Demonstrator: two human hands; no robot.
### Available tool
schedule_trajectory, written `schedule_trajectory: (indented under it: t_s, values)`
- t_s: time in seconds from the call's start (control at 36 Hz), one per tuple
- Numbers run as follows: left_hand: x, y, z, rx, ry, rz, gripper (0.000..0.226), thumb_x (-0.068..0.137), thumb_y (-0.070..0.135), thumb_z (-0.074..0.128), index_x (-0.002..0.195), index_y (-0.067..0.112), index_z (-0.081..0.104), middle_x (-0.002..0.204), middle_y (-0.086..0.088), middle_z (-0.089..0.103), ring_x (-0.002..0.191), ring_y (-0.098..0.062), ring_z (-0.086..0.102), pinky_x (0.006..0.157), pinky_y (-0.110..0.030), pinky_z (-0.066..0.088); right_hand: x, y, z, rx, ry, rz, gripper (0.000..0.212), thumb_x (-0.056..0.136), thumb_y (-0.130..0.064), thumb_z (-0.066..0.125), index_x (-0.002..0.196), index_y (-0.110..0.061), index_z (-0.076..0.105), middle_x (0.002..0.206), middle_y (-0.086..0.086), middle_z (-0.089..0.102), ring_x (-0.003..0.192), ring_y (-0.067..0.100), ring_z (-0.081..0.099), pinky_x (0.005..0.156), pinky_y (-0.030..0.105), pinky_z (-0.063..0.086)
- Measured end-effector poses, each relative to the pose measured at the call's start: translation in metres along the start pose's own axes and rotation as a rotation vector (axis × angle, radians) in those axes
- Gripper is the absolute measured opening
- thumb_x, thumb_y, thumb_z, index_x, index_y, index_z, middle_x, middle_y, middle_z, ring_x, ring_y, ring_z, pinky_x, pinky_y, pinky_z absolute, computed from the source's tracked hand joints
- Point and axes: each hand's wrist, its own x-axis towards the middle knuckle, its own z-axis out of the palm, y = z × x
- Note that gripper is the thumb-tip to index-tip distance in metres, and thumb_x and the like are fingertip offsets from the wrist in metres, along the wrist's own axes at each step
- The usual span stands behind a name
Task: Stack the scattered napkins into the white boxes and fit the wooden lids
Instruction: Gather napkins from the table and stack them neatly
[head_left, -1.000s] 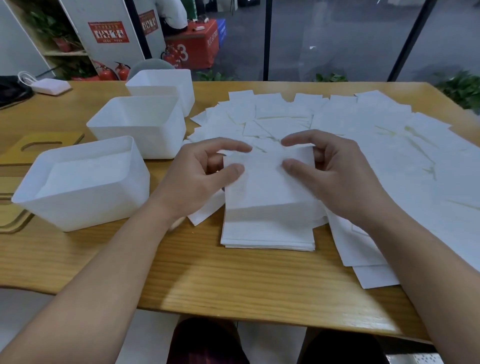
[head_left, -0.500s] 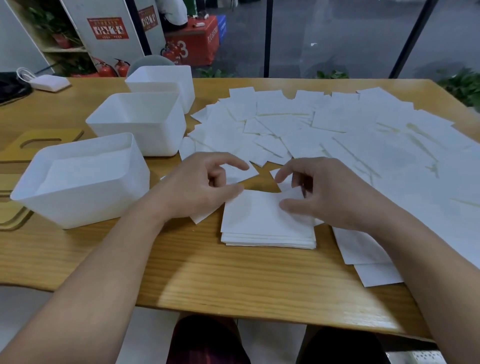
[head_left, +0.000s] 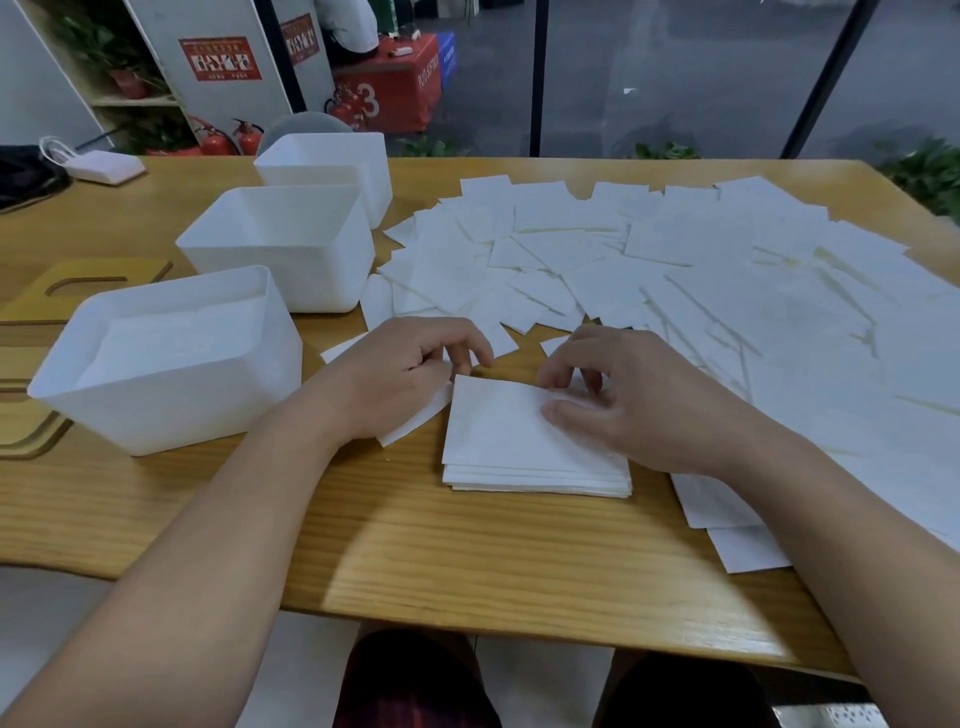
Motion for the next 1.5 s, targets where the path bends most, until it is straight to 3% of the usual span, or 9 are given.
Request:
schedule_trajectory:
  t_s: [0.11, 0.25, 0.42, 0.64, 0.89, 1.08, 1.22, 1.31, 1.5]
  values:
    - [0.0, -0.001, 0.002, 0.011, 0.016, -0.018, 0.048, 0.1, 0.001, 0.046, 0.102, 0.04, 0.074, 0.083, 0.006, 0.067, 0.085, -0.012, 0.063, 0.074, -0.021, 0.046, 0.0, 0.0, 0.0, -0.01, -0.01, 0.004, 0.005, 0.096, -0.039, 0.076, 0.1, -0.039, 0.074, 0.101, -0.018, 0.065, 0.09, 0.009, 0.061, 0.077, 0.033, 0.052]
    - [0.0, 0.002, 0.0, -0.16, 0.209, 0.048, 0.046, 0.093, -0.008, 0.043, 0.096, 0.024, 0.077, 0.079, 0.001, 0.07, 0.075, -0.017, 0.064, 0.071, -0.032, 0.053, 0.0, 0.0, 0.001, -0.008, 0.002, 0.011, 0.01, 0.095, -0.039, 0.078, 0.104, -0.038, 0.075, 0.103, -0.019, 0.065, 0.089, 0.009, 0.061, 0.077, 0.034, 0.053]
    - [0.002, 0.01, -0.005, -0.524, 0.415, 0.174, 0.045, 0.088, -0.027, 0.038, 0.103, -0.004, 0.074, 0.079, -0.023, 0.066, 0.071, -0.047, 0.053, 0.052, -0.034, 0.049, -0.001, -0.004, 0.0, 0.003, 0.079, 0.0, 0.025, 0.093, -0.042, 0.08, 0.116, -0.044, 0.072, 0.115, -0.025, 0.06, 0.104, 0.003, 0.058, 0.078, 0.011, 0.042]
    - [-0.003, 0.019, -0.003, -0.663, 0.298, 0.148, 0.03, 0.098, -0.019, 0.058, 0.122, -0.006, 0.07, 0.096, -0.02, 0.073, 0.077, -0.031, 0.073, 0.073, -0.037, 0.061, -0.006, -0.025, -0.005, 0.292, 0.088, -0.04, 0.042, 0.089, -0.056, 0.079, 0.126, -0.038, 0.071, 0.114, -0.018, 0.076, 0.098, 0.016, 0.065, 0.085, 0.033, 0.051]
    - [-0.003, 0.03, 0.006, -0.678, 0.113, 0.108, 0.039, 0.102, -0.005, 0.068, 0.139, 0.005, 0.067, 0.116, -0.018, 0.079, 0.107, -0.038, 0.078, 0.094, -0.042, 0.063, 0.001, -0.024, 0.007, 0.401, 0.224, -0.029, 0.028, 0.098, -0.024, 0.08, 0.121, -0.032, 0.066, 0.081, -0.005, 0.071, 0.076, 0.019, 0.065, 0.073, 0.032, 0.053]
    - [-0.003, 0.017, 0.007, -0.131, 0.108, 0.023, 0.032, 0.106, 0.041, 0.066, 0.134, 0.058, 0.067, 0.13, 0.019, 0.066, 0.133, 0.0, 0.053, 0.11, -0.036, 0.045, -0.004, -0.023, -0.009, 0.44, 0.234, -0.119, 0.032, 0.096, 0.0, 0.071, 0.117, -0.024, 0.072, 0.078, 0.0, 0.068, 0.074, 0.023, 0.062, 0.074, 0.045, 0.055]
    - [-0.001, 0.018, 0.006, -0.183, 0.174, 0.044, 0.02, 0.107, 0.034, 0.068, 0.121, 0.045, 0.077, 0.103, 0.008, 0.071, 0.102, -0.007, 0.065, 0.087, -0.033, 0.048, -0.004, -0.019, -0.017, 0.404, 0.278, -0.063, 0.025, 0.094, -0.001, 0.066, 0.098, -0.023, 0.075, 0.073, 0.005, 0.062, 0.07, 0.034, 0.061, 0.067, 0.049, 0.052]
    - [-0.001, 0.014, 0.001, -0.279, 0.169, 0.049, 0.021, 0.108, 0.025, 0.067, 0.124, 0.036, 0.077, 0.077, 0.001, 0.062, 0.071, -0.014, 0.051, 0.073, -0.037, 0.043, -0.003, -0.012, -0.021, 0.361, 0.269, 0.04, 0.022, 0.095, -0.007, 0.064, 0.09, -0.026, 0.074, 0.068, 0.005, 0.064, 0.062, 0.031, 0.059, 0.062, 0.041, 0.047]
    - [-0.006, 0.017, 0.0, -0.277, 0.032, 0.016, 0.033, 0.105, 0.018, 0.07, 0.129, 0.041, 0.071, 0.067, -0.015, 0.049, 0.061, -0.021, 0.04, 0.072, -0.02, 0.043, -0.003, -0.005, -0.02, 0.242, 0.022, 0.154, 0.017, 0.093, -0.011, 0.069, 0.085, -0.025, 0.075, 0.063, -0.007, 0.062, 0.055, 0.006, 0.053, 0.054, 0.021, 0.042]
